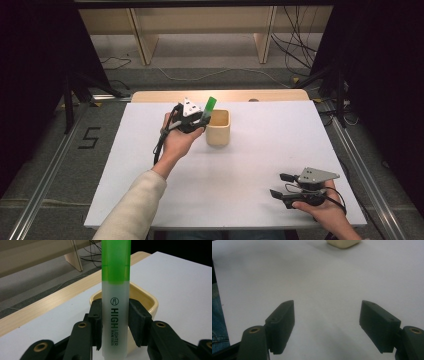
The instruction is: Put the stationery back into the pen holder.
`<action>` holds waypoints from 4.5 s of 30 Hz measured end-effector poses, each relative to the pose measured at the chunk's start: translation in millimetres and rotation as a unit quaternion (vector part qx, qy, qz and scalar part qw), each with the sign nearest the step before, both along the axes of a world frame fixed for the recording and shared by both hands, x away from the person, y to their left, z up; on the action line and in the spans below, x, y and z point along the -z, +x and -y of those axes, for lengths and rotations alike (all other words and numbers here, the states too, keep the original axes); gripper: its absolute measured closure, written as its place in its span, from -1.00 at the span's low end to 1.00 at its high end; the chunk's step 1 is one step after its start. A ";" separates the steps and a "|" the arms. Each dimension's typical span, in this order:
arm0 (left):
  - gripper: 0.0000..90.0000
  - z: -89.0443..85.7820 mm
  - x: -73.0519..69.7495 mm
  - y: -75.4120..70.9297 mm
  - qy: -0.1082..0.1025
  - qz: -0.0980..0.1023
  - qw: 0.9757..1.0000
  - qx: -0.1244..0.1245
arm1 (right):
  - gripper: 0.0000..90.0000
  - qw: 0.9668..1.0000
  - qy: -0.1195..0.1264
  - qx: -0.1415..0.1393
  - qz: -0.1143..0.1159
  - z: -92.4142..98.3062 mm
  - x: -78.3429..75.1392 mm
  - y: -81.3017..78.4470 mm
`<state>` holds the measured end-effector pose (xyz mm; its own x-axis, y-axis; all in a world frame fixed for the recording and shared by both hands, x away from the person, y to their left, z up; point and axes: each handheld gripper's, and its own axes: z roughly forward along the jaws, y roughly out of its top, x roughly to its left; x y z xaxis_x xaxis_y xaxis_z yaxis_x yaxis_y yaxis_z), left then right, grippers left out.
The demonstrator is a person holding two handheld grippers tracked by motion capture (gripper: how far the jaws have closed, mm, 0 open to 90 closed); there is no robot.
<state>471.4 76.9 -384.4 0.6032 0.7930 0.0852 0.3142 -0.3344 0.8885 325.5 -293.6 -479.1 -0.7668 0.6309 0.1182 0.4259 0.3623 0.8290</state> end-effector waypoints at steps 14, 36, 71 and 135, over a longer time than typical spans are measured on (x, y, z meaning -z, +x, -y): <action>0.47 10.0 -6.9 8.3 -0.018 0.016 1.000 0.004 | -0.36 1.000 -0.002 -0.001 0.000 0.1 -0.1 -0.1; 0.47 25.9 -11.7 17.2 -0.025 0.029 0.999 0.016 | -0.36 1.000 -0.003 -0.004 0.002 0.3 0.1 -0.1; 0.47 38.3 0.0 26.4 -0.012 0.031 0.999 0.032 | -0.36 1.000 -0.005 -0.008 0.003 0.0 0.3 0.1; -0.63 -30.4 29.0 -43.6 0.020 -0.017 0.999 0.027 | -0.36 1.000 -0.003 -0.003 -0.004 -1.5 0.0 -1.0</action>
